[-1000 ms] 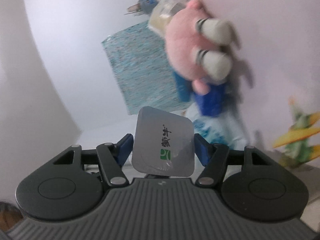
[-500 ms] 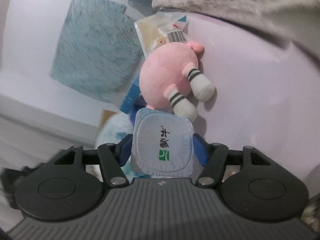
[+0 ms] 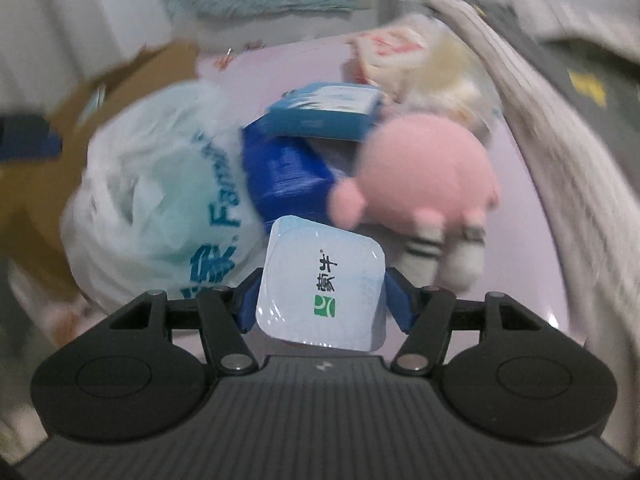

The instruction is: Organize soft objects

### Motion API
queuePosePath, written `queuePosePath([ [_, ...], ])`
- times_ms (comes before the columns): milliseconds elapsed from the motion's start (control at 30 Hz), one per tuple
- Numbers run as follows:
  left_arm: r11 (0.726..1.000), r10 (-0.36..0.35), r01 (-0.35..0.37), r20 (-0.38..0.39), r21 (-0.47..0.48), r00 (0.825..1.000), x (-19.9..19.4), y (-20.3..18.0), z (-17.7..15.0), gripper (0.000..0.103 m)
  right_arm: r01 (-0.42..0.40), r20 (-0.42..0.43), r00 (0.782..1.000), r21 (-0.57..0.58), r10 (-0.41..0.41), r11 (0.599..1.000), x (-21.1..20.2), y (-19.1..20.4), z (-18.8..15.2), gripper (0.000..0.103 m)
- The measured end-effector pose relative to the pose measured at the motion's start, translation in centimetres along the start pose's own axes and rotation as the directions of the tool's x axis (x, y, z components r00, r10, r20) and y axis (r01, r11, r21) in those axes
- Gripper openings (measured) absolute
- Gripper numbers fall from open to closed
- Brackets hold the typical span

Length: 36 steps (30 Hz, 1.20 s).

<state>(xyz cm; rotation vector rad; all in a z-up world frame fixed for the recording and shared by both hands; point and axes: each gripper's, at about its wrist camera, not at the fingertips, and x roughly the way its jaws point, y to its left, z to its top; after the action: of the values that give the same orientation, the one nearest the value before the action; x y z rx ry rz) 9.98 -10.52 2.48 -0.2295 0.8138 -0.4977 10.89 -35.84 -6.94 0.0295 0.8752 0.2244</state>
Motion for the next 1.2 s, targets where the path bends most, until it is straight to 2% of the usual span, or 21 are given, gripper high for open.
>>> queuePosePath([
  [133, 1.000, 0.005, -0.005, -0.004, -0.005, 1.000, -0.2, 0.5, -0.4, 0.052, 0.059, 0.012, 0.998, -0.110, -0.058, 0.992, 0.7, 2.1, 0.7, 0.062],
  [300, 1.000, 0.009, -0.009, -0.004, 0.000, 1.000, -0.9, 1.1, -0.9, 0.055, 0.064, 0.006, 0.998, -0.128, -0.064, 0.990, 1.8, 3.2, 1.3, 0.062],
  [433, 1.000, 0.019, -0.019, 0.002, 0.021, 1.000, -1.5, 1.5, -1.3, 0.062, 0.077, 0.004, 0.997, -0.120, -0.077, 0.990, 1.5, 3.7, 1.4, 0.062],
  [533, 0.999, 0.030, -0.030, -0.005, 0.032, 1.000, -1.7, 1.9, -1.6, 0.066, 0.056, 0.008, 0.998, -0.062, -0.056, 0.997, 1.5, 3.2, 1.4, 0.064],
  [600, 0.999, 0.036, -0.036, -0.004, 0.035, 0.999, -1.9, 2.1, -1.8, 0.068, 0.002, 0.005, 1.000, 0.020, -0.002, 1.000, 1.6, 2.3, 1.5, 0.064],
  [700, 0.999, 0.041, -0.041, 0.001, 0.034, 0.999, -2.4, 2.6, -2.0, 0.069, -0.094, 0.012, 0.996, 0.156, 0.093, 0.983, 1.8, 0.9, 1.3, 0.063],
  [767, 0.999, 0.044, -0.044, 0.004, 0.030, 0.999, -2.8, 3.0, -2.1, 0.070, -0.124, 0.031, 0.992, 0.224, 0.120, 0.967, 1.8, 0.2, 1.2, 0.061],
  [1000, 0.998, 0.057, -0.058, 0.020, 0.025, 0.998, -3.7, 3.9, -2.4, 0.070, -0.123, 0.107, 0.990, 0.299, 0.094, 0.946, 1.2, -0.3, 0.1, 0.058],
  [1200, 0.998, 0.060, -0.061, 0.034, 0.019, 0.998, -4.6, 4.3, -2.5, 0.070, -0.093, 0.167, 0.985, 0.284, 0.046, 0.954, -1.0, 0.2, -0.3, 0.058],
])
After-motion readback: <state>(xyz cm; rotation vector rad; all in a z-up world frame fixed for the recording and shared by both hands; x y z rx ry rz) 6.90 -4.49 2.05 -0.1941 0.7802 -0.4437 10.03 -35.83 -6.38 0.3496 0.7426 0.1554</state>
